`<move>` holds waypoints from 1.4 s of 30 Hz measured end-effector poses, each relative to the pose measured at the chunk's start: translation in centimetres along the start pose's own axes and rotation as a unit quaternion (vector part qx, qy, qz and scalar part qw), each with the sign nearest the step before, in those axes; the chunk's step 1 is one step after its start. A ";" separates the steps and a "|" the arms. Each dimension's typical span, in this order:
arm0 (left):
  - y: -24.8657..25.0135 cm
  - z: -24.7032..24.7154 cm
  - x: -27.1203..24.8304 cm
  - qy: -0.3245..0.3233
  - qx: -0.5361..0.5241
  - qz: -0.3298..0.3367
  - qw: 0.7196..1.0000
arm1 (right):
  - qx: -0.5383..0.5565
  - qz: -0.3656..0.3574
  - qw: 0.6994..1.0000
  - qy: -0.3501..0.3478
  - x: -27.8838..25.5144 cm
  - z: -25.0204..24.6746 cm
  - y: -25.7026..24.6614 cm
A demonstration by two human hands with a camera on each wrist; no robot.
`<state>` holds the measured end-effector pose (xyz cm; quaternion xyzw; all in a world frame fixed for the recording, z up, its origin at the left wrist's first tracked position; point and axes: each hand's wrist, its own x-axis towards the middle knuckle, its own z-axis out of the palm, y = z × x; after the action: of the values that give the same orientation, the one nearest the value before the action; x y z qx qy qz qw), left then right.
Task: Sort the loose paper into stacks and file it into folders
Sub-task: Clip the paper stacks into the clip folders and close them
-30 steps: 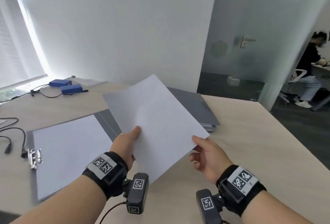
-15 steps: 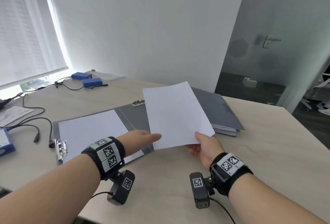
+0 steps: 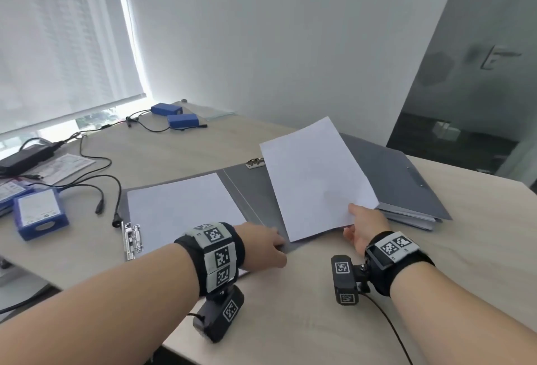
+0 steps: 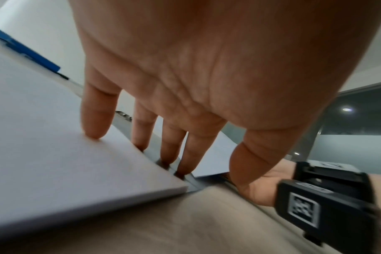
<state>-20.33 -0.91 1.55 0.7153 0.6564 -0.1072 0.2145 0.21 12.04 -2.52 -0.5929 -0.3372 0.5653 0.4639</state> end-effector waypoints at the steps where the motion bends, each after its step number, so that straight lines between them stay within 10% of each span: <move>1: 0.2 0.2 -0.2 0.001 0.015 0.004 1.000 | 0.005 0.007 1.000 0.002 0.2 -0.1 -0.1; 10: -0.1 0.3 -1.4 0.051 0.046 -0.027 0.997 | 0.019 0.042 0.995 -0.089 -1.9 -0.6 0.6; 29: 4.8 3.6 -6.4 0.047 0.139 0.033 0.989 | 0.072 -0.007 0.996 -0.049 -9.2 -9.4 -1.1; 34: 5.5 2.4 -6.4 0.075 -0.020 0.008 0.997 | 0.087 -0.012 0.995 -0.040 -11.2 -12.3 -0.9; 36: 5.0 1.6 -5.8 0.082 -0.274 -0.028 0.958 | 0.092 -0.016 0.994 -0.054 -12.2 -12.8 -0.7; 38: 4.7 1.2 -5.2 0.064 -0.557 -0.047 0.826 | 0.095 -0.020 0.993 -0.074 -13.1 -12.8 -0.4; 40: 4.5 1.1 -4.6 0.083 -0.703 -0.039 0.705 | 0.090 -0.020 0.991 -0.099 -13.8 -12.7 -0.1; 42: 4.5 1.1 -3.9 0.116 -0.745 -0.028 0.656 | 0.071 -0.012 0.990 -0.125 -14.3 -12.8 0.4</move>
<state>-16.18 -5.04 3.04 0.3040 0.5554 0.4957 0.5945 10.82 -3.51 1.36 -0.4790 -0.3590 0.6518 0.4657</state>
